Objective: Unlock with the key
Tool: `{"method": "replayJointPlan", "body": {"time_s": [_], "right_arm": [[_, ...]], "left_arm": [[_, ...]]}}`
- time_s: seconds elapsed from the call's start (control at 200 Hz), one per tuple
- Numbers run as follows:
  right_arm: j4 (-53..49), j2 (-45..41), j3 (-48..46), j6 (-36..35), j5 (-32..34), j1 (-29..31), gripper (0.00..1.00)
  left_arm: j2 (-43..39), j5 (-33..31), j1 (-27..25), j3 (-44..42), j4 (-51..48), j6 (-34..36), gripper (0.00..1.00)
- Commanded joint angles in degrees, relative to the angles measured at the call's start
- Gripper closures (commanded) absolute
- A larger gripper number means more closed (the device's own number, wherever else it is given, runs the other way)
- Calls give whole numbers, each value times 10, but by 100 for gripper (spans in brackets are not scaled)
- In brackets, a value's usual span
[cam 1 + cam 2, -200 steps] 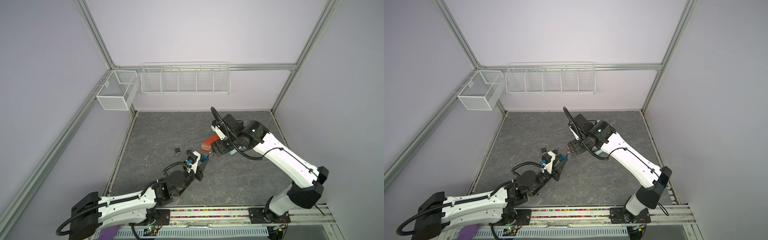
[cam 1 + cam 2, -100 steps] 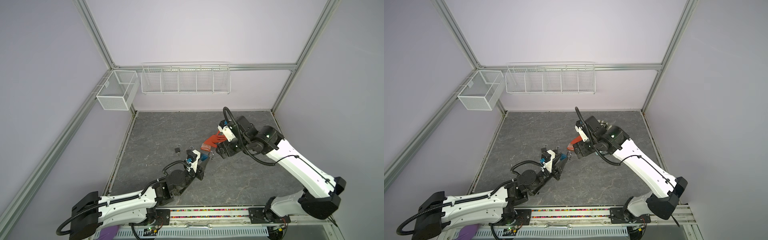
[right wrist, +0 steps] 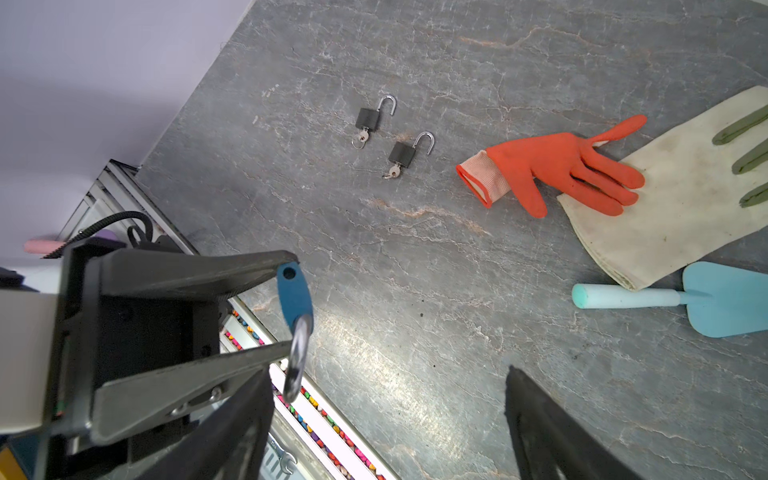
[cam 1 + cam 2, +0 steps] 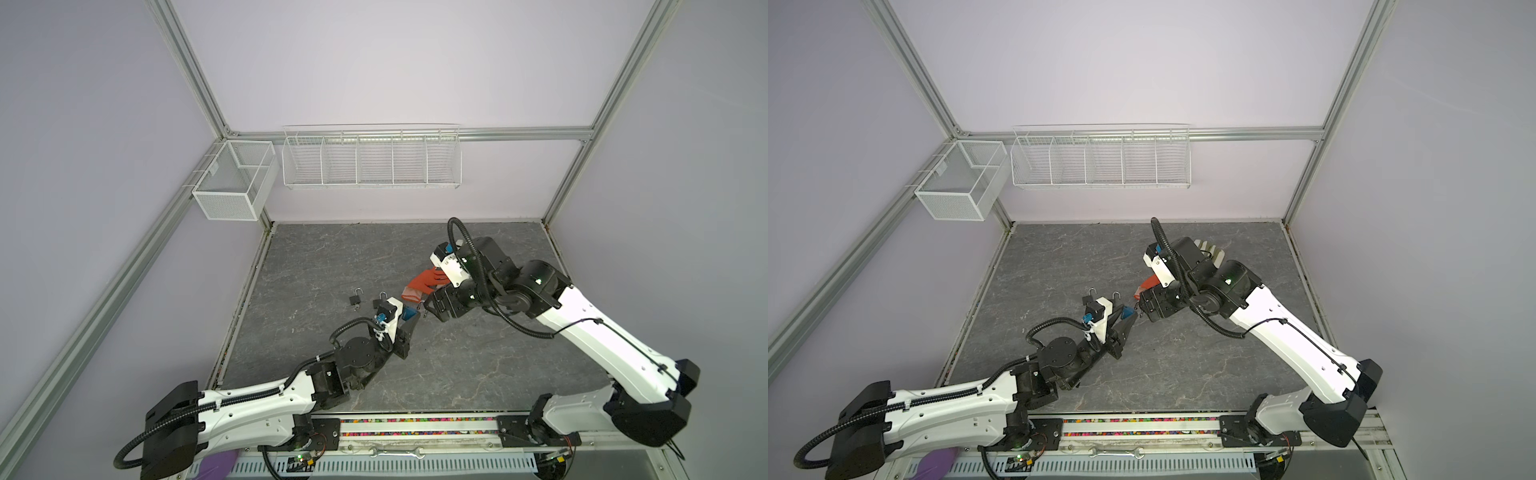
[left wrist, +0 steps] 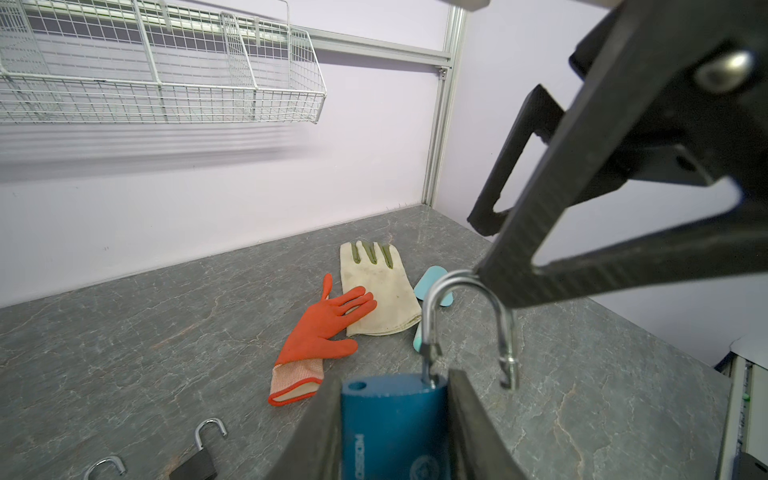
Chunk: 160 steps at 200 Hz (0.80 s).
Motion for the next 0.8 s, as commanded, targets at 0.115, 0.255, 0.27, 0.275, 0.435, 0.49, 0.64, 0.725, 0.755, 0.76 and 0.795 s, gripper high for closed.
{"method": "replayJointPlan", "body": {"time_s": [0.115,0.255,0.27,0.275,0.435,0.49,0.64,0.725,0.755,0.76,0.795], "right_arm": [[-2,0,-8,2,29,2,12],[-12,2,-6,-5,39,2,12],[-12,0,-6,-5,39,2,12],[-11,-1,-5,-5,38,2,12],[-2,-31,-1,-5,29,0,12],[0,-46,-8,1,53,-4,12],[15,-83,-65,30,111,-32,12],[28,-99,-108,47,125,-56,12],[28,-105,-126,56,129,-66,12],[28,-106,-129,58,129,-68,11],[48,-112,-150,70,127,-80,11]], "left_arm": [[-5,-10,-1,23,13,-3,100],[-2,-15,-1,21,17,-5,100],[-2,-15,-2,22,15,-6,100],[-2,-15,-1,22,15,-6,100],[2,-28,-1,38,-35,-38,100],[7,-33,-1,51,-72,-64,100],[43,-31,-1,146,-291,-192,100],[73,-29,-2,187,-388,-281,100],[84,-27,-1,196,-411,-318,100],[86,-26,-1,196,-414,-323,100],[102,-14,-1,207,-433,-352,100]]}}
